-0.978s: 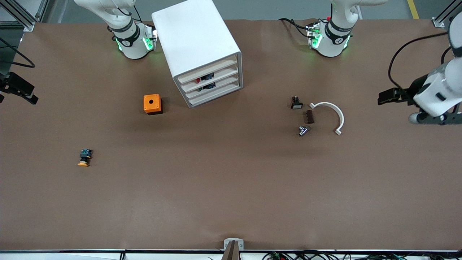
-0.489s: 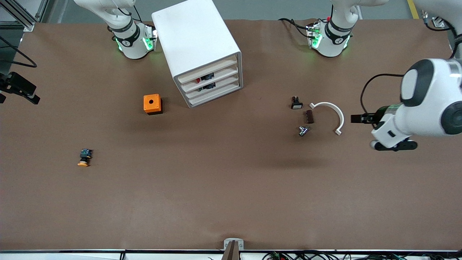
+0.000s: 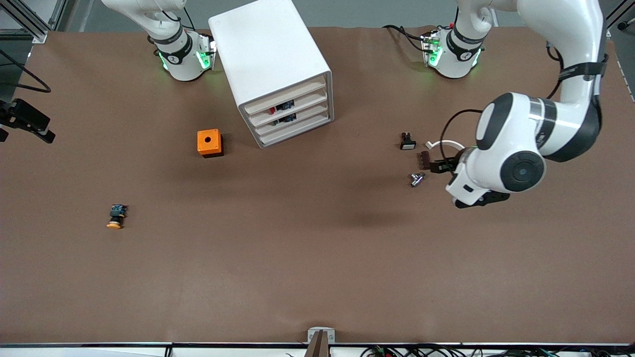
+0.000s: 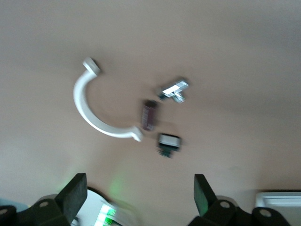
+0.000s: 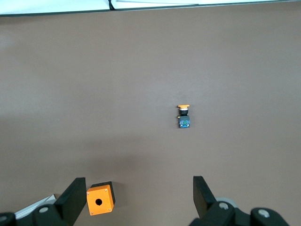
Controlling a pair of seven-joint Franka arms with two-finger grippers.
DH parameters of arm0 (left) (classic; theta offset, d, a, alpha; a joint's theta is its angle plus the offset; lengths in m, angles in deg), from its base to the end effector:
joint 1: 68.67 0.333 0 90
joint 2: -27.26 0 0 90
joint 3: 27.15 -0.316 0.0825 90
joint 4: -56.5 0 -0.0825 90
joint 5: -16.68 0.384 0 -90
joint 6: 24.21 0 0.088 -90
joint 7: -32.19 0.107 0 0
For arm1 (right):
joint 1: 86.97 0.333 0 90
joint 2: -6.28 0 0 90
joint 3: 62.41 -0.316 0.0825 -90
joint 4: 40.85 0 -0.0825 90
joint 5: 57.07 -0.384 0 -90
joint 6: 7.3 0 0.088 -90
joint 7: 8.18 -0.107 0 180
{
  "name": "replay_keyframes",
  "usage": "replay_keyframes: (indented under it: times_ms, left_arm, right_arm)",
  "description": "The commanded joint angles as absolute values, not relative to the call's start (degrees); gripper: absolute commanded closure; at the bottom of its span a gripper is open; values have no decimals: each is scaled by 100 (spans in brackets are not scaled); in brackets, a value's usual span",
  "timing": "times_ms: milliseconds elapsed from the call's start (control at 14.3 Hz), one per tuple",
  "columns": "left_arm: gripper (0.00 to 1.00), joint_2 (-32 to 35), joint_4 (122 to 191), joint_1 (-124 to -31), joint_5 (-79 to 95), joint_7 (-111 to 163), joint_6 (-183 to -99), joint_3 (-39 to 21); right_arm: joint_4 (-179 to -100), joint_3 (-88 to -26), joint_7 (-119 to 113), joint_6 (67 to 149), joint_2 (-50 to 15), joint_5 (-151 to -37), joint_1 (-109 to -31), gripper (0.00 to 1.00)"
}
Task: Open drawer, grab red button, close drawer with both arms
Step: 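Move the left gripper toward the white cabinet's drawer handle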
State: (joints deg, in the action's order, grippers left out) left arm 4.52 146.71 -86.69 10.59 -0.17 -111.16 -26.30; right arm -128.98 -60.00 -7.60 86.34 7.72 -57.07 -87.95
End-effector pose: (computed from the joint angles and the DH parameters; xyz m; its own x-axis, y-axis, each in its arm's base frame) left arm 0.5798 -0.2096 0.3847 0.8671 0.2594 -0.4253 0.2165 -0.9651 -0.1471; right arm 0.5524 -0.0331 0.6599 0.9915 -0.0487 0.1210 -0.0491 -0.9988 0.0002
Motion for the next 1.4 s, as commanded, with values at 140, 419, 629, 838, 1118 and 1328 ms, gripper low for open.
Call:
replay_keyframes:
  times_ms: [140, 419, 629, 838, 1118, 1328]
  left_arm:
    - [0, 108, 14519, -8774, 37, -2154, -11016, -2364]
    - [0, -516, 14194, -8739, -1327, -4388, -11016, -2293]
    - [0, -1209, 13869, -8625, -1977, -5872, -11016, -2100]
    - [0, -1659, 13815, -8458, -2514, -7358, -11016, -1828]
    - [0, -2081, 13815, -8255, -3120, -8617, -11016, -1380]
    - [0, -2345, 13815, -8273, -3429, -9303, -11007, -1055]
  right_arm:
    - [-12892, -5977, -862, 8604, 822, -5637, -8724, 0]
    - [-12892, -5977, -862, 8604, 822, -5637, -8724, 0]
    - [-12892, -5977, -862, 8604, 822, -5637, -8724, 0]
    - [-12883, -5977, -862, 8604, 822, -5645, -8724, 0]
    - [-12883, -5986, -853, 8596, 822, -5645, -8724, 0]
    - [-12883, -5986, -844, 8604, 813, -5645, -8724, 0]
